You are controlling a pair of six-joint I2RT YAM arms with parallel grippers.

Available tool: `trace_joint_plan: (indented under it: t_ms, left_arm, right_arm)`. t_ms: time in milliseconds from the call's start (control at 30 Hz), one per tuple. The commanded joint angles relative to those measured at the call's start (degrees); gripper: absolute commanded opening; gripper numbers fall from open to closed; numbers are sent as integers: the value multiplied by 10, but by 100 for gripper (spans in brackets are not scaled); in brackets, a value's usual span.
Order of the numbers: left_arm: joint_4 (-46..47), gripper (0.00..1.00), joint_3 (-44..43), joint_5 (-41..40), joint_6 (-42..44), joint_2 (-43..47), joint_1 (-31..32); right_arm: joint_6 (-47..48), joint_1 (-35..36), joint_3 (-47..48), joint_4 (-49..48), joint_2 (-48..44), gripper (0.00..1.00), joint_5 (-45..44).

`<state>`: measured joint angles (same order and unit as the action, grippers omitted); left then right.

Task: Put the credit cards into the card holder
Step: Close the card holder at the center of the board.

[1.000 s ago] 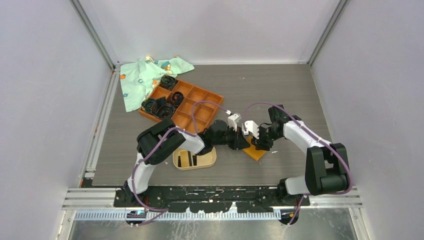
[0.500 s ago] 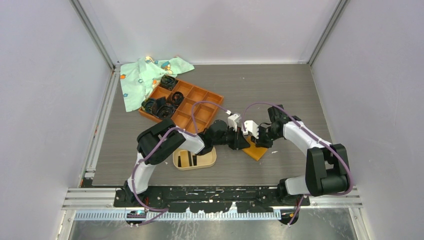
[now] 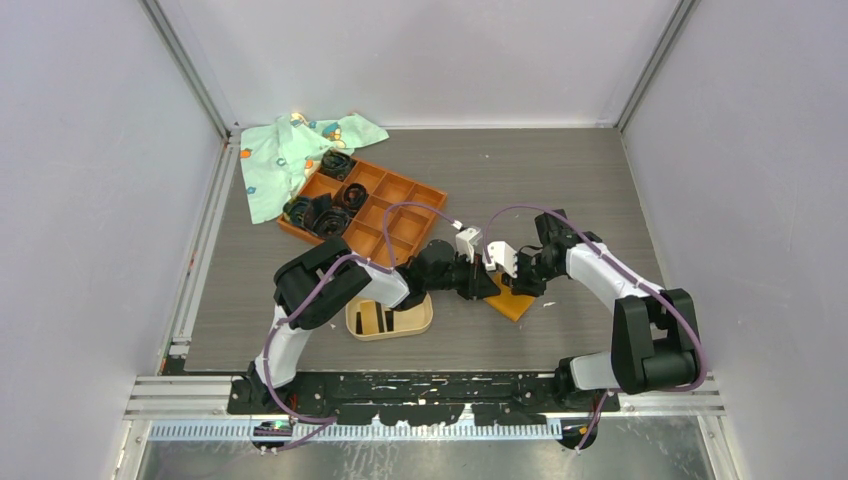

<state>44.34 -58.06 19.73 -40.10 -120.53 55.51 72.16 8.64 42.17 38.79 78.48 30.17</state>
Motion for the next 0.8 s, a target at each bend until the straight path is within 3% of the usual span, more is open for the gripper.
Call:
trace_joint_plan:
  t_ms: [0, 333, 767]
  left_arm:
    - [30, 8, -6, 5, 5, -1, 3]
    - [32, 8, -4, 4, 5, 0, 2]
    - [33, 8, 0, 4, 4, 2, 3]
  right_arm:
    - [4, 2, 12, 4, -17, 28, -17]
    - [6, 1, 13, 8, -19, 22, -19]
    - [1, -8, 35, 45, -12, 6, 17]
